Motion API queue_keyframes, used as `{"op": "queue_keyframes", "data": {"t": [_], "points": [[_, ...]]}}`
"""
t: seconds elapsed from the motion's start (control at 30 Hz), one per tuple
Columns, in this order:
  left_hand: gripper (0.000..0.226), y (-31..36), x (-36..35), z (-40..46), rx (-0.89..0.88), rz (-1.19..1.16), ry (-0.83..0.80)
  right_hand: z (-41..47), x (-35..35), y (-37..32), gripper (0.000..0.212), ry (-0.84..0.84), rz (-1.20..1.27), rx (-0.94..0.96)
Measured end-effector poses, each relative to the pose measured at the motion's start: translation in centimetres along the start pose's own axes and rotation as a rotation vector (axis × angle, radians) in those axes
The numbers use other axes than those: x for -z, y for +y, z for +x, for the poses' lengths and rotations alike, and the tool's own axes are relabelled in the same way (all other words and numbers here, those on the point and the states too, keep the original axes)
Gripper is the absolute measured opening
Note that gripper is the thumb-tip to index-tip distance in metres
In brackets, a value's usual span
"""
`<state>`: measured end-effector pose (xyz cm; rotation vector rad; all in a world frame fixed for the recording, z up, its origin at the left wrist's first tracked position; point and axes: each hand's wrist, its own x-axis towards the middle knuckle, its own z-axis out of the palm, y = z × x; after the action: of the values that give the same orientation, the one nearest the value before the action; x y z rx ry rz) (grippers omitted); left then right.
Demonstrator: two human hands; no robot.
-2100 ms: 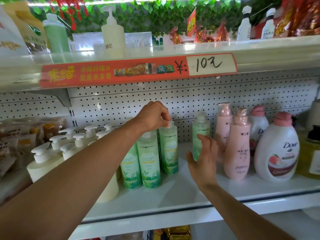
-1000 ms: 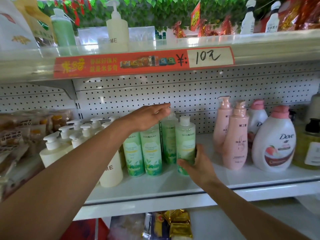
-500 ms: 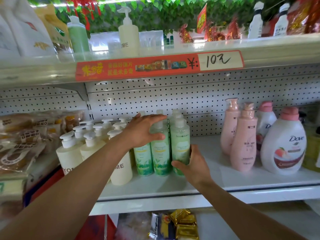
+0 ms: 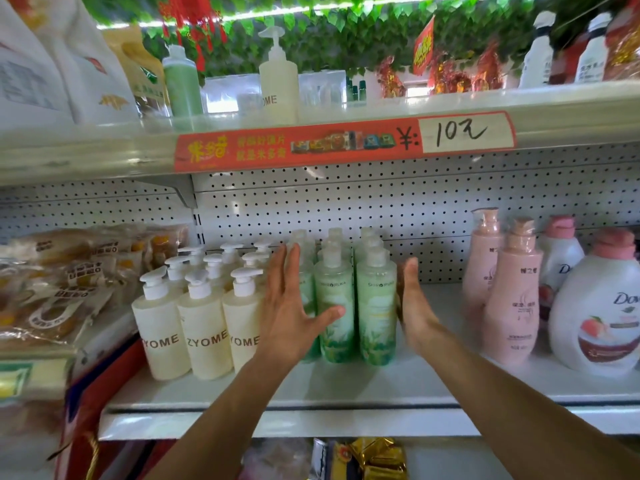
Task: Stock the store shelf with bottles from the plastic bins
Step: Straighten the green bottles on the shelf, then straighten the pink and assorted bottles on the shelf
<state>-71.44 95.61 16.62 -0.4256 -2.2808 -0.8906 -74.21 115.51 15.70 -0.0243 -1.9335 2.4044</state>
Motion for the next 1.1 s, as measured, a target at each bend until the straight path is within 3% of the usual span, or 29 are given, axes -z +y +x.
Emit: {"op": "queue_keyframes", "data": {"t": [0.23, 0.53, 0.63, 0.73, 0.87, 0.97, 1.1], "points": [[0.118, -0.1, 0.1, -0.1, -0.026, 0.118, -0.025, 2.7, -0.6, -1.0, 0.091, -0.094, 0.142, -0.069], [0.118, -0.5, -0.2, -0.3, -0.033, 0.072, -0.014, 3.6, -0.4, -0.4, 0.084, -0.108, 0.109, -0.04], [0.121, -0.4, -0.6, -1.1, -0.022, 0.062, 0.032, 2.2, -0.5, 0.6, 0.087, 0.012, 0.027, 0.034], [0.126, -0.4, -1.6, -2.7, 0.024, 0.037, 0.086, -0.5, -0.6, 2.7, 0.091, 0.064, -0.019, 0.24], [0.132, -0.6, -3.3, -4.8, 0.102, -0.031, 0.113, -3.3, -0.4, 5.2, 0.067, -0.102, -0.156, 0.488], [0.134, -0.7, -4.2, -5.8, 0.156, -0.095, 0.13, -3.5, -0.2, 5.9, 0.082, -0.065, -0.299, 0.485], [0.13, -1.0, -5.2, -6.5, 0.218, -0.146, 0.159, -3.5, -0.5, 5.9, 0.082, 0.021, -0.435, 0.484]]}}
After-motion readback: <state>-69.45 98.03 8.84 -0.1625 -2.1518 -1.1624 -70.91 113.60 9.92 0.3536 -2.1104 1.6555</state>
